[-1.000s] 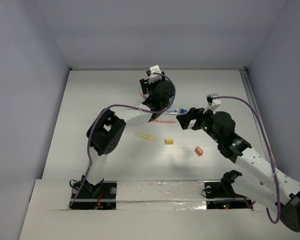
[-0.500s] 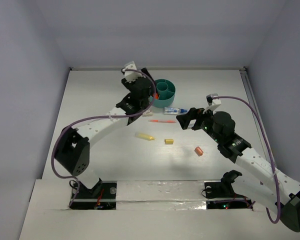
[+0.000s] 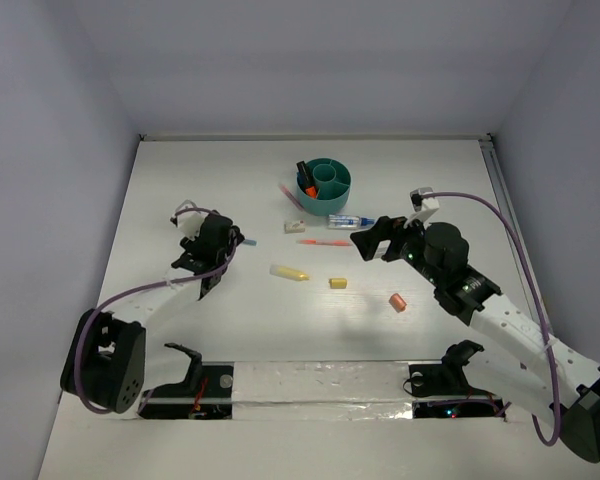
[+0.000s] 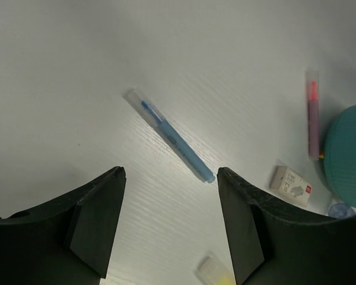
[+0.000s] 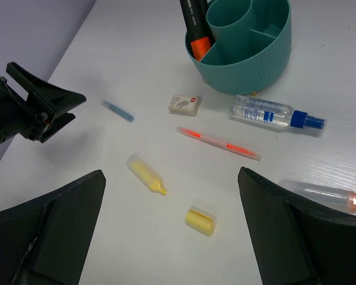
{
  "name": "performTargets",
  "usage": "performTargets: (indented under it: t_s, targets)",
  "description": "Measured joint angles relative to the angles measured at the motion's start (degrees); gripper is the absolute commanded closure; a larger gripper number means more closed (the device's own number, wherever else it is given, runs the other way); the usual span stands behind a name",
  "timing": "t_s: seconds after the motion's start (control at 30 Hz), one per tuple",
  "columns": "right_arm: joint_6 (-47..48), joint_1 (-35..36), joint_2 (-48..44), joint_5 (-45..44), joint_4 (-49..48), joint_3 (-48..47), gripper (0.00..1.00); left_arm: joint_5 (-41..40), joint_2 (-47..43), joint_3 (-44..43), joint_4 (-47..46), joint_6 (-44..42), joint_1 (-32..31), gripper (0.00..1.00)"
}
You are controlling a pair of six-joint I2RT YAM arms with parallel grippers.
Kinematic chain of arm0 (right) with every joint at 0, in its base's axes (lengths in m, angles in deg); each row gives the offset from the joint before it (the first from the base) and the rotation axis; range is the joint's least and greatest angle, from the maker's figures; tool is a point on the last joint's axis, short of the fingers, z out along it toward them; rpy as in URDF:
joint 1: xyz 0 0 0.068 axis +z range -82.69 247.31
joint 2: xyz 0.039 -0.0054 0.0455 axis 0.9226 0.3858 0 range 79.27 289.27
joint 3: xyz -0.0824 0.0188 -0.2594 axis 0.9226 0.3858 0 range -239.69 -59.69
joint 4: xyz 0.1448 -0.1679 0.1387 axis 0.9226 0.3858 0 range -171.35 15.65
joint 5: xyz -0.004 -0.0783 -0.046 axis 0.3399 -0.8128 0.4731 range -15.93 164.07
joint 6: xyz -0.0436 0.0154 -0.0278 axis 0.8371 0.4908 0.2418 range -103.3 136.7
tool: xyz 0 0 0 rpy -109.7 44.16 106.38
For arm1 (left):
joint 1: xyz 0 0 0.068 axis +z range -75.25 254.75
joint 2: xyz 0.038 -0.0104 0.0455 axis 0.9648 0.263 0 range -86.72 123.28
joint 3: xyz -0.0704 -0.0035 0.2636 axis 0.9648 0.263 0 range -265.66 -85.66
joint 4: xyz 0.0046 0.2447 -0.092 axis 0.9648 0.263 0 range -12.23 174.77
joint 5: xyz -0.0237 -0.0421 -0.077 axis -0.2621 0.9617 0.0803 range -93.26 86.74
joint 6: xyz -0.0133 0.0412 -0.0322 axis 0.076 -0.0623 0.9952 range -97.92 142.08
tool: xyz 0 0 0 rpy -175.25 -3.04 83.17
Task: Sort the stationery into containers
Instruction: Place the pen in the storage box, then pick up the pen from the center of the board.
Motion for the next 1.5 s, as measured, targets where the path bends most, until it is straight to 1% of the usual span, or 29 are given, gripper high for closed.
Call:
performTargets:
  t_s: [0.13,0.27,0.43,0.53,0.77,0.93,1.07,1.1,1.13,1.17,1.3,1.4,1.5]
  targets:
    - [0.0,0.0,0.39,0.39,0.02,0.0,0.0,2.25,0.15,0.04,-1.49,0.74,3.43,0.41]
    - [-0.02,0.0,0.44,0.48,0.0,0.0,0.0,3.85,4.57,-0.15,-2.78,1.11,5.42,0.41]
    - [0.0,0.0,0.72,0.61,0.0,0.0,0.0,5.95,10.4,-1.53,-3.85,1.88,5.95,0.42]
    - [0.0,0.0,0.94,0.66,0.02,0.0,0.0,6.36,12.85,-2.99,-4.9,2.1,6.12,0.45]
    - [-0.02,0.0,1.03,0.66,0.04,0.0,0.0,5.81,19.21,-7.08,-6.08,1.86,7.06,0.54]
    - [-0.02,0.0,1.03,0.66,0.04,0.0,0.0,4.35,21.62,-8.55,-6.01,0.9,7.08,0.56]
    - [-0.02,0.0,1.03,0.63,0.04,0.0,0.0,2.99,23.37,-10.21,-5.49,-0.72,7.06,0.62]
    - [0.0,0.0,1.03,0.63,0.04,0.0,0.0,2.56,23.93,-10.84,-5.22,-1.14,7.06,0.69]
    - [-0.02,0.0,1.03,0.63,0.04,0.0,0.0,2.14,24.61,-11.58,-4.96,-1.62,7.06,0.72]
    - [0.0,0.0,1.03,0.61,0.04,0.0,0.0,1.77,25.31,-12.22,-4.68,-2.34,7.06,0.73]
    - [-0.02,0.0,1.03,0.61,0.04,0.0,0.0,1.16,26.93,-14.14,-3.76,-4.17,7.06,0.74]
    - [-0.04,0.0,1.03,0.59,0.07,0.0,0.0,1.18,27.61,-15.08,-3.15,-5.22,7.06,0.78]
    - [-0.17,0.0,1.03,0.59,0.07,0.0,0.0,1.16,28.52,-16.41,-2.27,-6.47,7.06,0.91]
